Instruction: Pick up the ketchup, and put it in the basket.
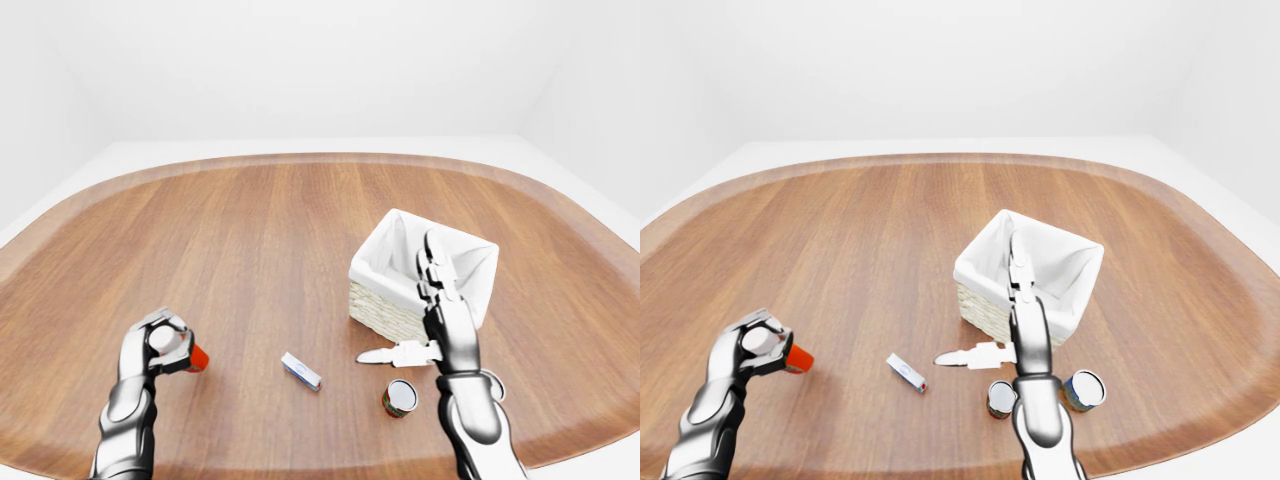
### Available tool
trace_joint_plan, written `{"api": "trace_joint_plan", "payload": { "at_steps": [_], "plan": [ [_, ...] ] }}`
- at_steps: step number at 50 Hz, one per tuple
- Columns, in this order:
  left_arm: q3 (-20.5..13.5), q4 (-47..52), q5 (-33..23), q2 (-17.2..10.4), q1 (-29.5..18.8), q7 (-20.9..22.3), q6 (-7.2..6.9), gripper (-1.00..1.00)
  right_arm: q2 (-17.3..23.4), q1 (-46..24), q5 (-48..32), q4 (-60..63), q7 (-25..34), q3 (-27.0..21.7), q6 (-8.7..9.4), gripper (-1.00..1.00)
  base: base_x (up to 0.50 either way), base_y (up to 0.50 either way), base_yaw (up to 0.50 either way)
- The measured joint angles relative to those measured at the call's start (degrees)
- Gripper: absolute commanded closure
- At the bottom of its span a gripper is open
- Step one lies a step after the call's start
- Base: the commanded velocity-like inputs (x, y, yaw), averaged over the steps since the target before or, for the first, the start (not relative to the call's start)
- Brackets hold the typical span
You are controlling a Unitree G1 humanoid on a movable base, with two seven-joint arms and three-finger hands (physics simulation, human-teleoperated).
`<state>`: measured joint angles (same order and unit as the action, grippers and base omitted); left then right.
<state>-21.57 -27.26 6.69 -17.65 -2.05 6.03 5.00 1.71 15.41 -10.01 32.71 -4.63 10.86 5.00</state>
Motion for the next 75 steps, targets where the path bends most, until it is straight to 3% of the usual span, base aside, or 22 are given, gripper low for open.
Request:
{"api": "trace_joint_plan", "payload": {
  "at_steps": [9, 12, 17, 31, 58, 75],
  "plan": [
    [0.36, 13.01, -4.1, 3.91, 1.85, 0.41, 0.0, 1.0, 0.07, 0.23, 0.04, 0.36, -0.01, 0.07, 0.0, -1.0, 0.0, 0.0, 0.0],
    [0.37, 16.89, -4.58, 4.68, 1.88, 0.56, -0.68, 1.0, 0.08, 0.25, 0.07, 0.42, -0.02, 0.07, 0.0, -1.0, 0.0, 0.0, 0.0],
    [0.58, 22.63, -5.51, 5.6, 1.45, 0.58, -2.71, 1.0, 0.09, 0.22, 0.1, 0.45, -0.01, 0.06, 0.0, -1.0, 0.0, 0.0, 0.0],
    [3.28, 34.36, -7.12, 7.55, -0.89, 0.21, -10.0, 1.0, 0.05, 0.22, 0.33, 0.73, 0.22, -0.22, 0.0, -1.0, 0.0, 0.0, 0.0],
    [13.06, 48.98, -8.77, 12.14, -5.78, -1.41, -10.0, 1.0, 0.03, 0.44, 0.62, 1.11, 0.39, -0.49, 0.0, -1.0, 0.0, 0.0, 0.0],
    [24.89, 58.8, -12.67, 17.15, -3.66, -2.18, -10.0, 1.0, 0.06, 0.52, 0.65, 1.51, 0.37, -0.49, 0.0, -1.0, 0.0, 0.0, 0.0]
  ]
}}
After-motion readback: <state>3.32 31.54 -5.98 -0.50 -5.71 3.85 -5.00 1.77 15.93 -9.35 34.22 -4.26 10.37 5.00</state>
